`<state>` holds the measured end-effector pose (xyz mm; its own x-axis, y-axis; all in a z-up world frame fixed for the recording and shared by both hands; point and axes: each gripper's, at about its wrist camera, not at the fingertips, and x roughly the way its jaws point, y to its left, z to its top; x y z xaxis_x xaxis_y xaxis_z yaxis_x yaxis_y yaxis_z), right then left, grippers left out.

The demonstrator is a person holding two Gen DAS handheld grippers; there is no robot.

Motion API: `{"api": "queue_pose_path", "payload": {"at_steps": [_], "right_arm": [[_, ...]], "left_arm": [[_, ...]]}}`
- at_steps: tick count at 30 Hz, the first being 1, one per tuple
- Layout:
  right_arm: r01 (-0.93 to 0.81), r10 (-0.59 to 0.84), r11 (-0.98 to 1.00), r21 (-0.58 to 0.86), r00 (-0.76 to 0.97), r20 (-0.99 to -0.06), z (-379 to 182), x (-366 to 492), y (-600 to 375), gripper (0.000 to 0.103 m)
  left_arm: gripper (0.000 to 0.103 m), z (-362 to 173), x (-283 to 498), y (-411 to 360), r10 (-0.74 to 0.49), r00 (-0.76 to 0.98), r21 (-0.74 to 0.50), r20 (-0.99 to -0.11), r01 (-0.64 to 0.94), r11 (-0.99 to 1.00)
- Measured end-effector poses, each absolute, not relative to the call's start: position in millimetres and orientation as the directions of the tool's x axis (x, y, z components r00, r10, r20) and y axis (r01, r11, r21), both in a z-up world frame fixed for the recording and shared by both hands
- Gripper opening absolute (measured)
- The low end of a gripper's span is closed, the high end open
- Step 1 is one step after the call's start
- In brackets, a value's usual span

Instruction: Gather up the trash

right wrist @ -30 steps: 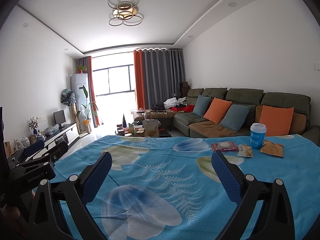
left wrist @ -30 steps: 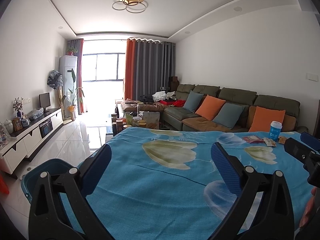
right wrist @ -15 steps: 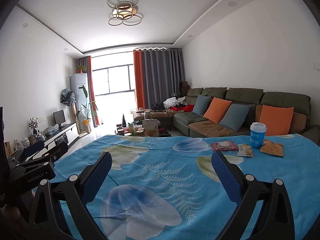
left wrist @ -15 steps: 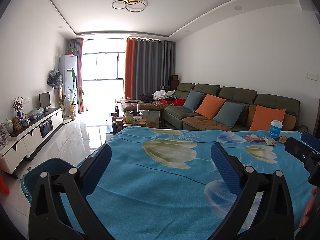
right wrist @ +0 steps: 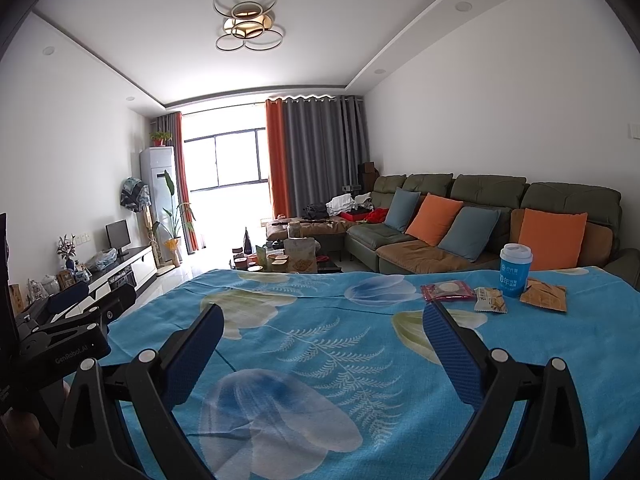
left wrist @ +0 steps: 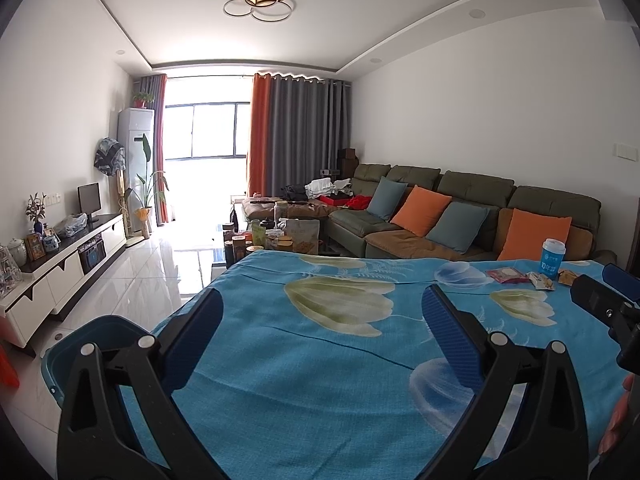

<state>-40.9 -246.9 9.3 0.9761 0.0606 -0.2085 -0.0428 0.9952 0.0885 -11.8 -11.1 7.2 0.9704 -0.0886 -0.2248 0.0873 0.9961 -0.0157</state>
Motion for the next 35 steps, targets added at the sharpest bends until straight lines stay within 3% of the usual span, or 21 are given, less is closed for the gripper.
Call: {"api": "queue_pose_path", "payload": {"at_steps": [24, 27, 31, 35], "right_arm": [[-0.041, 0.06, 0.995, 0.092, 0.975, -0.212, 9, -40, -247, 0.096], [-0.044, 0.063, 0.995, 0.094, 0.973, -0.221, 9, -41, -247, 0.096], [-0.031, 0.055, 0.995, 0.099, 0.966, -0.253, 9, -39, -260, 0.096], [0.022, 0.029, 0.991, 0.131, 0.925, -0.378, 6, -22, -299, 0.096]], "left_arm": [[0.098, 10, -10, -14, -0.107, 0.963, -0.005, -0.249, 0.109, 0.994], [0.098, 10, -5, -17, -0.119, 0.949, 0.002, -0.292, 0.125, 0.992], [0.098, 6, 20, -17, -0.13, 0.9, 0.003, -0.416, 0.144, 0.99], [0.098, -2, 70, -10, -0.156, 0.804, -0.027, -0.575, 0.171, 0.985]]}}
